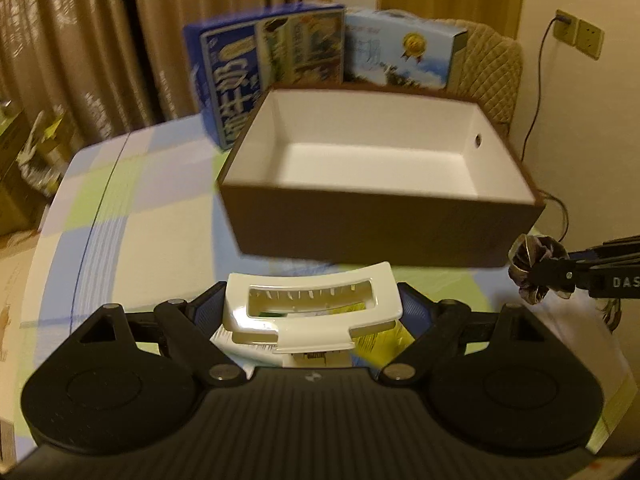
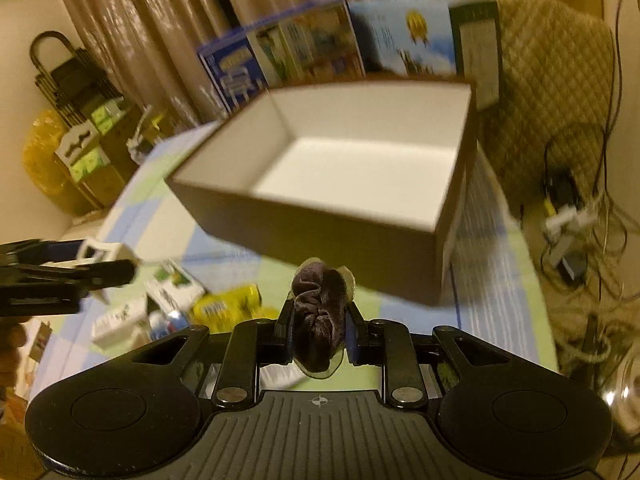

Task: Organize objects
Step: 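Grasp the white hair clip with the left gripper while the right grasps the scrunchie, then carry both items into the brown box and open both grippers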

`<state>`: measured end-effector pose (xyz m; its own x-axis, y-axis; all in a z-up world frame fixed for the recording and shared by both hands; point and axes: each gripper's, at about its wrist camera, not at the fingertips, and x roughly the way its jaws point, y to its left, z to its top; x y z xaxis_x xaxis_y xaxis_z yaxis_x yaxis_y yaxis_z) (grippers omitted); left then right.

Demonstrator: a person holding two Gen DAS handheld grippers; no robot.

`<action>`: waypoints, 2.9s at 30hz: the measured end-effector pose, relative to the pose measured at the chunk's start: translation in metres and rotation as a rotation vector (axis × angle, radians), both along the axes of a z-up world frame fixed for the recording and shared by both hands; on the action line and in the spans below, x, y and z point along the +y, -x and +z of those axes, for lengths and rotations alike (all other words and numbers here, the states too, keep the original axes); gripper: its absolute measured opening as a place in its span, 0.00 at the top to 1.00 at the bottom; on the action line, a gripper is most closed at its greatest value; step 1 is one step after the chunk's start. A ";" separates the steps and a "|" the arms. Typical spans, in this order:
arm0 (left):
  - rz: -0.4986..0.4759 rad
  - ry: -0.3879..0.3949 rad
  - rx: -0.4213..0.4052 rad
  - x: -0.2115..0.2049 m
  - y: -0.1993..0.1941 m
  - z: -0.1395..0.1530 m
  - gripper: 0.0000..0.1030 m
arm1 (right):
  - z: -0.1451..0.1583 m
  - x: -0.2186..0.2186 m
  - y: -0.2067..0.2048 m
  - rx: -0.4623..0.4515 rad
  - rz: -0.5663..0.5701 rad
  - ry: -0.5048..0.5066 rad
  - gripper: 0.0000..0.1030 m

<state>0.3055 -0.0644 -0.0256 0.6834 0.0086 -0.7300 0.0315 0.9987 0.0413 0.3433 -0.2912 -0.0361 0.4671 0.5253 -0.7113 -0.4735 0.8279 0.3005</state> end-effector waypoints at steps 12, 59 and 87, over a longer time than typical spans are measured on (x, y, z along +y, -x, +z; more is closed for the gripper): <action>-0.146 -0.021 -0.040 -0.026 -0.110 0.015 0.17 | 0.029 0.033 -0.069 -0.072 -0.074 0.029 0.80; -0.232 -0.001 0.346 -0.026 -0.240 -0.071 0.09 | -0.047 0.062 -0.160 0.136 -0.140 0.122 0.66; -0.120 0.092 0.090 0.021 -0.124 0.026 0.07 | 0.029 0.047 -0.075 -0.024 -0.157 0.019 0.43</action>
<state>0.4296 -0.0434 0.0006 0.6075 -0.1392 -0.7820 0.1506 0.9869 -0.0586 0.4179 -0.2441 -0.0066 0.5593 0.4309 -0.7082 -0.3449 0.8978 0.2740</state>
